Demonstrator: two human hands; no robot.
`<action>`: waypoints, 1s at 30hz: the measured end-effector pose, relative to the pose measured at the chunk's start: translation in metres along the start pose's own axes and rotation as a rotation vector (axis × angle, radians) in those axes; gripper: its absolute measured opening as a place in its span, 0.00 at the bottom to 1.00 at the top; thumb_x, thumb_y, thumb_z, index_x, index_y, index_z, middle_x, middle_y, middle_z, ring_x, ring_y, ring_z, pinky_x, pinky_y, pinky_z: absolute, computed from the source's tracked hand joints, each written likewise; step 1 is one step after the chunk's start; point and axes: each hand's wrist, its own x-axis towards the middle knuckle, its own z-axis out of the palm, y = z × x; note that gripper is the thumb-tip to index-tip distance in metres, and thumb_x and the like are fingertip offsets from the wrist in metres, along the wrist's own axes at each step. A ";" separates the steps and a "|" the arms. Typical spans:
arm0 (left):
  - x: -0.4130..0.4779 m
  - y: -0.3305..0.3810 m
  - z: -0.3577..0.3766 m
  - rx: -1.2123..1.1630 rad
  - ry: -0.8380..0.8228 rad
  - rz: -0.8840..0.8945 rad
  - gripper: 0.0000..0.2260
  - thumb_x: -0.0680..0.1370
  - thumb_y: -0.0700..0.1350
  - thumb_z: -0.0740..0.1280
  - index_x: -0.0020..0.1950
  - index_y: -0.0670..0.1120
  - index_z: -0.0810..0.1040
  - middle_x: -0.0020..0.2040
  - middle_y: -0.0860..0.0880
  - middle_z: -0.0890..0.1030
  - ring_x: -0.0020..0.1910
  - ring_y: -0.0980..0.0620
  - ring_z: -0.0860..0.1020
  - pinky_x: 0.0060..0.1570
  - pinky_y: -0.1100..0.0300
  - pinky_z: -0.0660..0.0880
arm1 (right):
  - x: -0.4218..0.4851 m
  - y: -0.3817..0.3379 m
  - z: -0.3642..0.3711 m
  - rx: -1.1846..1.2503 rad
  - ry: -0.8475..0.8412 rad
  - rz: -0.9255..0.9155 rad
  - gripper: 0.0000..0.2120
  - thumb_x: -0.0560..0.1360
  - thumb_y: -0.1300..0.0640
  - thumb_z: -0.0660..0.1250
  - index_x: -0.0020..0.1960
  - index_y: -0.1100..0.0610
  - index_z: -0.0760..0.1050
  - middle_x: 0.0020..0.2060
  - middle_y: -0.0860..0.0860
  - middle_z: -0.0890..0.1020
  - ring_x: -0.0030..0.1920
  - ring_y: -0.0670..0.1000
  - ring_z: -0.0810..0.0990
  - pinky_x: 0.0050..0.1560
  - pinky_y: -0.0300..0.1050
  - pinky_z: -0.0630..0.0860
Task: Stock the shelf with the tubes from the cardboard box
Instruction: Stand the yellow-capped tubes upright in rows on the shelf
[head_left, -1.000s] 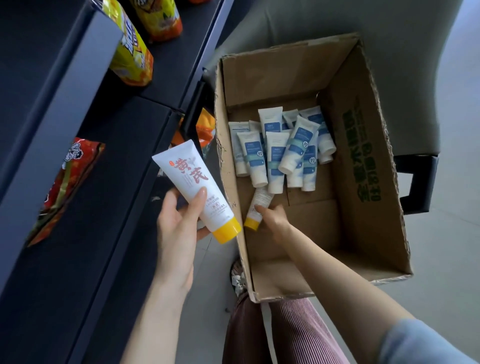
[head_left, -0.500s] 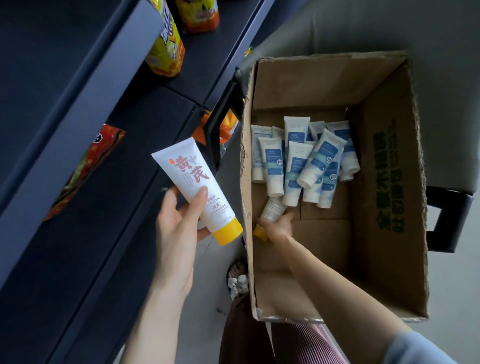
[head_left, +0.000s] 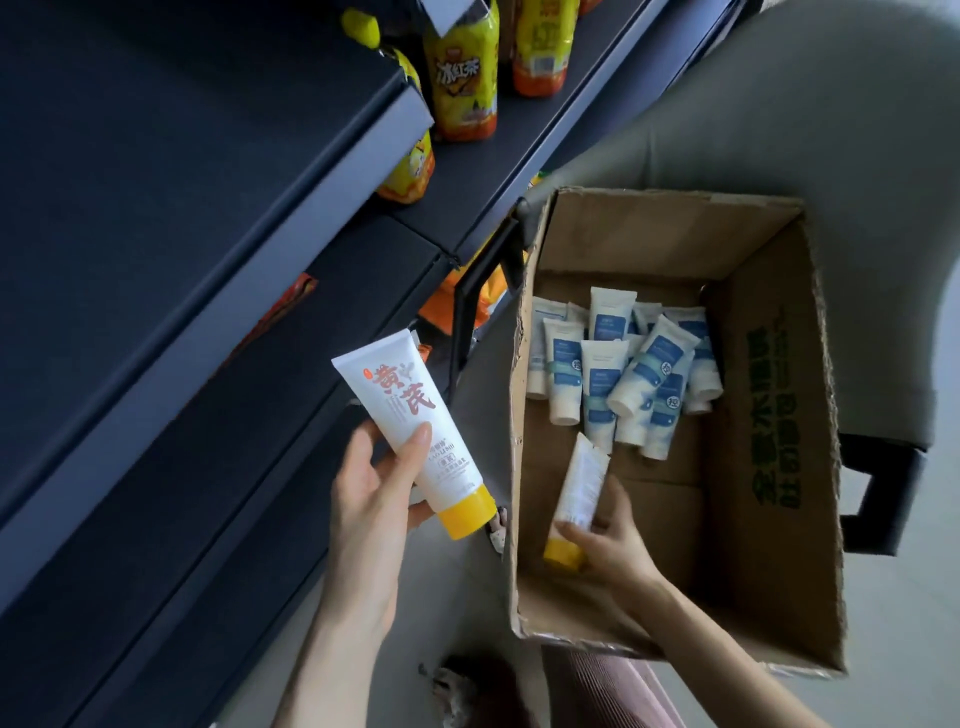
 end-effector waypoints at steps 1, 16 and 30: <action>-0.005 -0.001 -0.004 -0.006 -0.002 0.006 0.10 0.78 0.43 0.63 0.59 0.46 0.74 0.40 0.57 0.83 0.39 0.61 0.81 0.42 0.56 0.77 | -0.006 -0.002 -0.001 0.040 0.000 -0.022 0.42 0.72 0.68 0.70 0.76 0.46 0.51 0.54 0.57 0.75 0.47 0.54 0.79 0.30 0.41 0.78; -0.170 -0.014 -0.119 -0.069 0.066 0.145 0.11 0.77 0.44 0.64 0.59 0.48 0.75 0.42 0.56 0.83 0.42 0.59 0.81 0.40 0.56 0.76 | -0.166 -0.029 0.028 0.516 -0.779 -0.300 0.45 0.61 0.61 0.81 0.72 0.44 0.64 0.61 0.59 0.78 0.57 0.61 0.80 0.47 0.55 0.81; -0.320 0.053 -0.241 -0.179 0.255 0.583 0.19 0.70 0.50 0.67 0.62 0.51 0.75 0.50 0.55 0.83 0.51 0.55 0.81 0.40 0.59 0.79 | -0.357 -0.063 0.144 0.196 -1.144 -0.475 0.42 0.61 0.52 0.80 0.70 0.46 0.65 0.65 0.55 0.77 0.62 0.59 0.78 0.48 0.54 0.81</action>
